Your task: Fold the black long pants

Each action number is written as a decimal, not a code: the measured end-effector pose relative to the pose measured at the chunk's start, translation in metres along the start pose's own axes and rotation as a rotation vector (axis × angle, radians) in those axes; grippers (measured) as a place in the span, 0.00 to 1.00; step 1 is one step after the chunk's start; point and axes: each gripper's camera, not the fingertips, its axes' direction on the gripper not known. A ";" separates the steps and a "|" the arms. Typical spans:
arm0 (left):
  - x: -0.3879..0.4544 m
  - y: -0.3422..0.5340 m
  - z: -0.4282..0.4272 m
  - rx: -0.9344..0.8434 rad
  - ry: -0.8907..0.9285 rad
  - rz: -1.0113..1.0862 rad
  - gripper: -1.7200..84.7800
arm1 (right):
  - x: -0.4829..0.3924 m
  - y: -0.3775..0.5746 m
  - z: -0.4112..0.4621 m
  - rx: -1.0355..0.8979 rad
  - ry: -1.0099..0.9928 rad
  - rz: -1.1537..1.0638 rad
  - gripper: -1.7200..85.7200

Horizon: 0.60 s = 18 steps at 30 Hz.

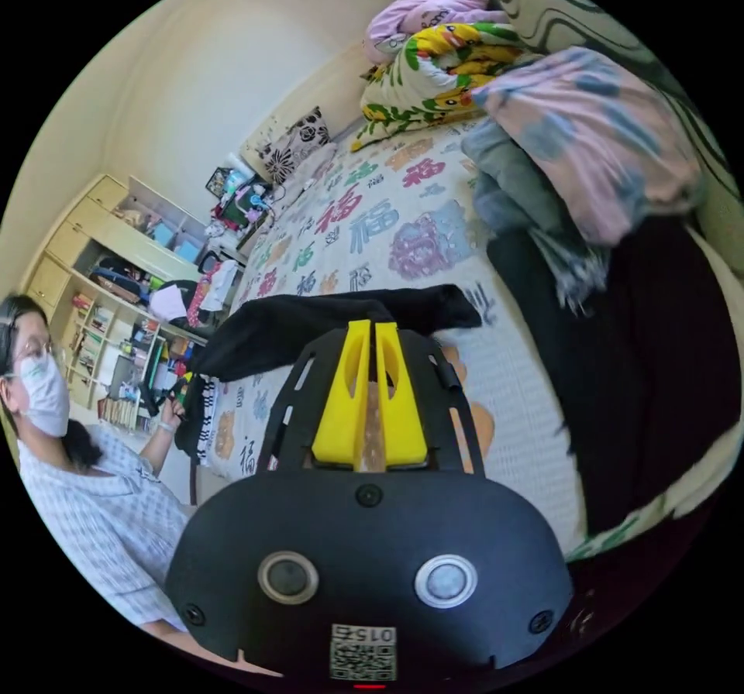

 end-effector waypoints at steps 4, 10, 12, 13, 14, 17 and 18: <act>-0.025 0.085 -0.015 -0.035 -0.051 -0.229 0.01 | 0.050 0.060 0.000 -0.082 0.030 0.247 0.03; -0.039 0.118 -0.025 -0.043 -0.038 -0.366 0.09 | 0.065 0.089 -0.017 0.022 -0.032 0.383 0.06; -0.040 0.112 -0.020 -0.064 -0.029 -0.354 0.11 | 0.058 0.084 -0.019 0.021 -0.010 0.348 0.07; -0.039 0.106 -0.017 -0.075 -0.038 -0.333 0.12 | 0.051 0.078 -0.018 0.009 0.007 0.315 0.08; -0.038 0.102 -0.015 -0.080 -0.045 -0.320 0.12 | 0.047 0.074 -0.017 0.000 0.012 0.300 0.09; -0.042 0.084 -0.007 -0.064 -0.067 -0.300 0.13 | 0.040 0.054 -0.006 -0.054 0.030 0.275 0.11; -0.047 0.075 -0.005 -0.042 -0.075 -0.308 0.14 | 0.041 0.046 0.000 -0.069 0.035 0.285 0.11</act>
